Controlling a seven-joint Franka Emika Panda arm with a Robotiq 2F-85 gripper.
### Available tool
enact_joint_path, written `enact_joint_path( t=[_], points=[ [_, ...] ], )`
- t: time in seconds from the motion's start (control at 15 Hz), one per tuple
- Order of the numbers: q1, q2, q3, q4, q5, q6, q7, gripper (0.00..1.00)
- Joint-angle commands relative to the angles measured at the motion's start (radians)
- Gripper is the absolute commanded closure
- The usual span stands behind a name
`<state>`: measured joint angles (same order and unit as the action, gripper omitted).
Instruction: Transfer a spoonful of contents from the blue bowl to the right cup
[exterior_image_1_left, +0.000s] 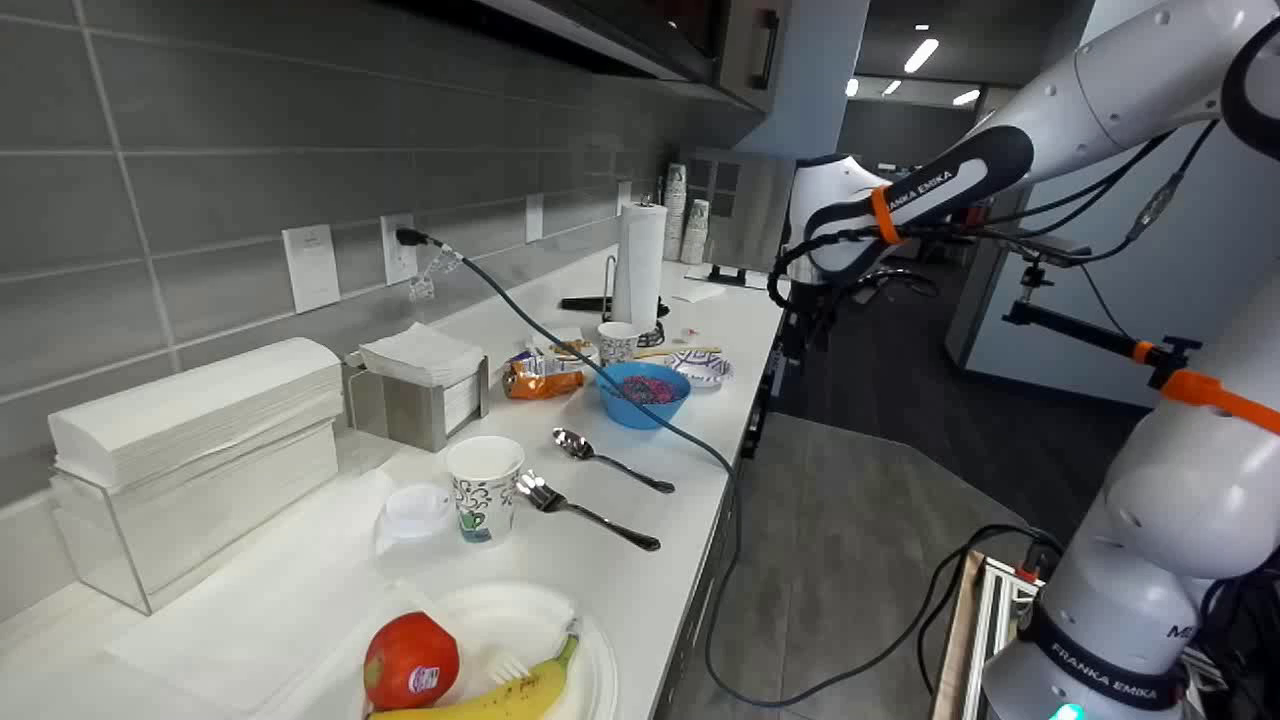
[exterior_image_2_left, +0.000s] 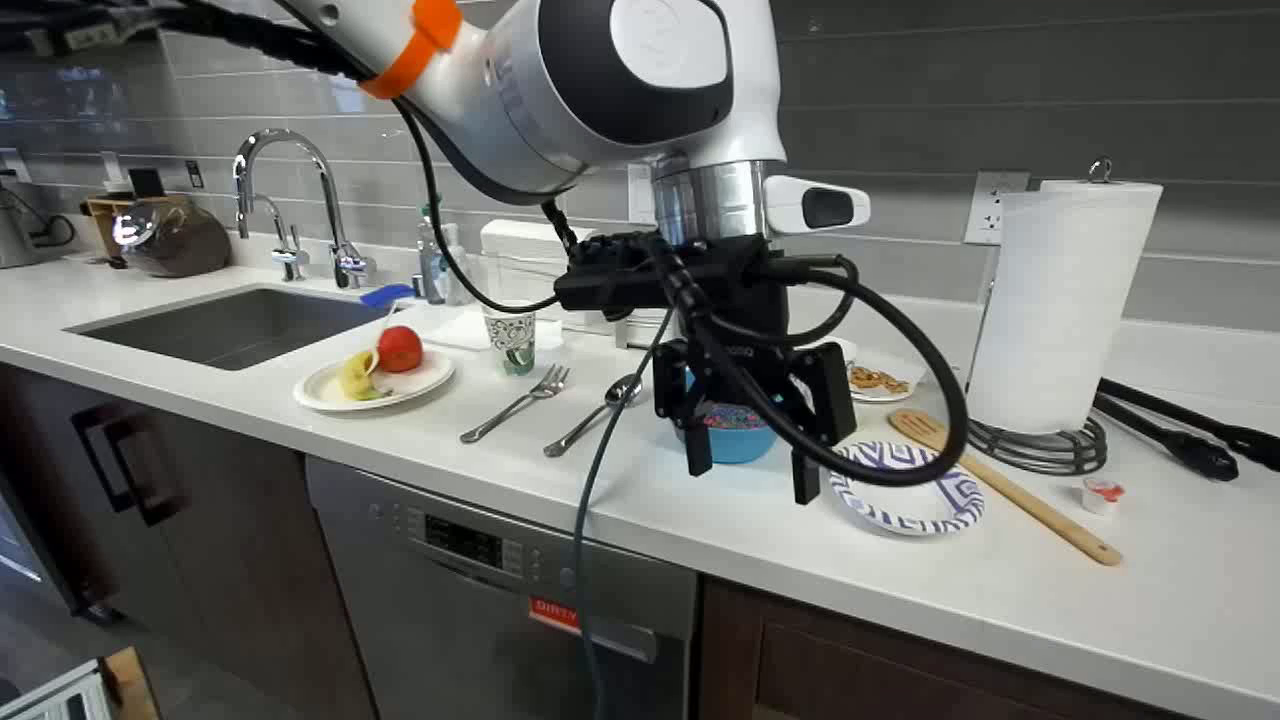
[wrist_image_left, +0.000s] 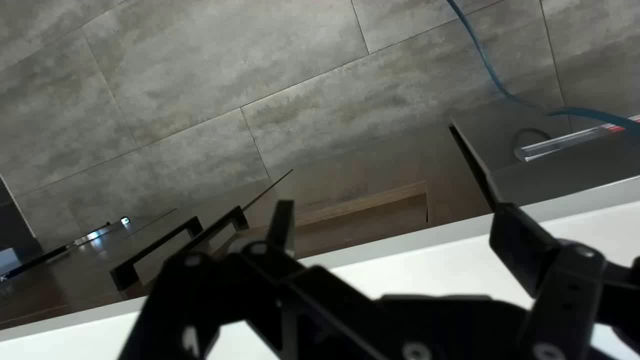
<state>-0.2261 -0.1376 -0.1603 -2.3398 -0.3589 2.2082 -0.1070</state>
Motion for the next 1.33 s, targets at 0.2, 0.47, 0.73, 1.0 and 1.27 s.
enact_joint_path(
  t=[0.2, 0.47, 0.73, 1.0, 1.27],
  points=[
    [0.01, 0.0, -0.009, 0.001, -0.001, -0.002, 0.001, 0.0],
    [0.01, 0.0, -0.009, 0.001, -0.001, -0.002, 0.001, 0.0],
    [0.01, 0.0, -0.009, 0.001, -0.001, -0.002, 0.001, 0.0],
    [0.071, 0.048, 0.028, 0.109, 0.126, -0.062, -0.007, 0.0],
    [0.149, 0.071, 0.083, 0.205, 0.269, -0.208, -0.026, 0.0]
  ],
)
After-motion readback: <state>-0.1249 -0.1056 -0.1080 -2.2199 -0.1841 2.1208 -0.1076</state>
